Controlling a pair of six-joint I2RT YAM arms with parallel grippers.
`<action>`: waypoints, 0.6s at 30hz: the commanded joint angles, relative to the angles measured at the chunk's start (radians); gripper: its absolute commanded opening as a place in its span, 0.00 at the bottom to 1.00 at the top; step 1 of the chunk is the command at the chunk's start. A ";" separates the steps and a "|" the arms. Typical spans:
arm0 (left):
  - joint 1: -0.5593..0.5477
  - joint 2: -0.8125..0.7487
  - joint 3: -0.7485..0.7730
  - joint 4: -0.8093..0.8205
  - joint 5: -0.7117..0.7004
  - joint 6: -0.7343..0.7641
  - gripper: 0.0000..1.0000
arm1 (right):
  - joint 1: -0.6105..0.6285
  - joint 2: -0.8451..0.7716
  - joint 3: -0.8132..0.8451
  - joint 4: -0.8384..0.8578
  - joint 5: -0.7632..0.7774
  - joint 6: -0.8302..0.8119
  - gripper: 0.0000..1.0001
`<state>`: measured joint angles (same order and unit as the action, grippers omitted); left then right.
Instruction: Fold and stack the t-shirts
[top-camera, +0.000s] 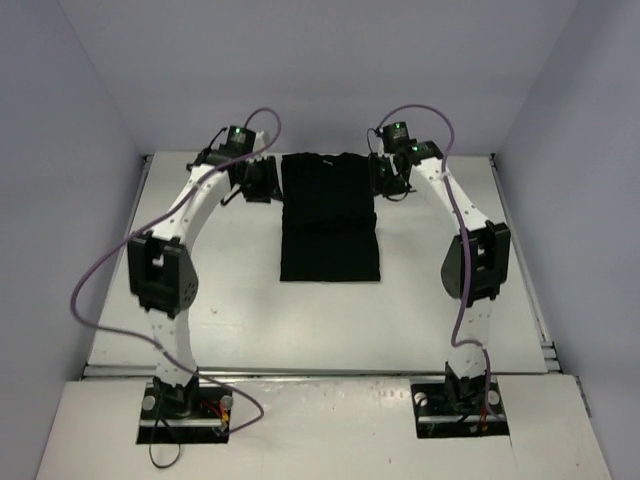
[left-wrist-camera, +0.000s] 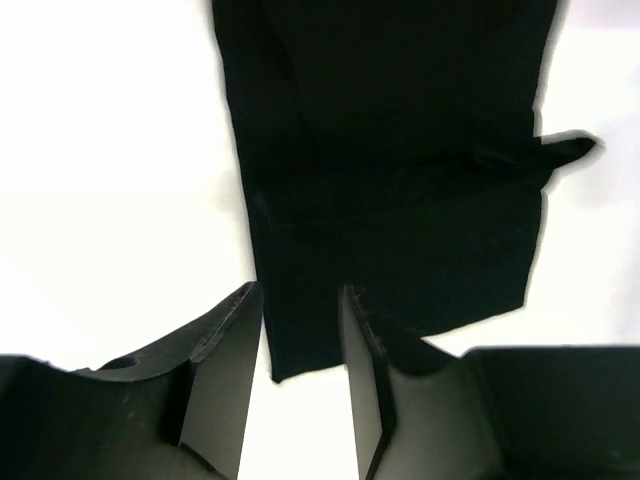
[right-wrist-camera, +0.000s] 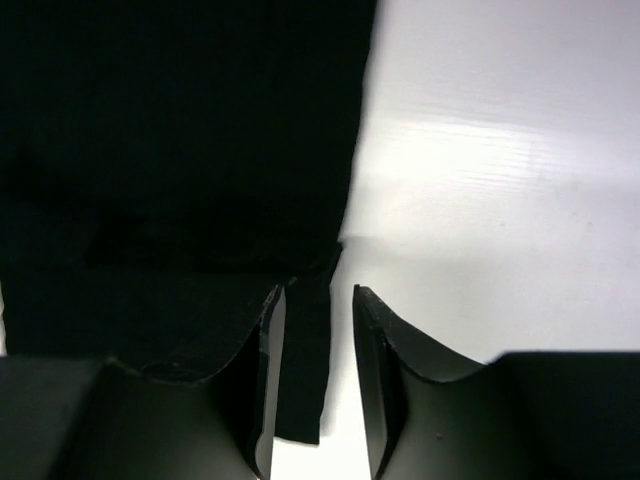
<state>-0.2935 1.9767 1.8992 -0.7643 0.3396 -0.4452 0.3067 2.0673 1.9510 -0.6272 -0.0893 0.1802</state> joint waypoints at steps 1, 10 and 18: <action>-0.094 -0.219 -0.305 0.181 0.002 -0.037 0.34 | 0.058 -0.120 -0.136 0.012 -0.194 -0.114 0.32; -0.171 -0.152 -0.562 0.373 -0.042 -0.109 0.33 | 0.141 -0.021 -0.219 0.026 -0.334 -0.206 0.31; -0.174 -0.101 -0.601 0.422 -0.057 -0.126 0.33 | 0.079 0.240 0.059 0.021 -0.316 -0.249 0.30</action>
<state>-0.4665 1.9021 1.2901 -0.4096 0.3064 -0.5555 0.4381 2.2420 1.8456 -0.6122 -0.4053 -0.0324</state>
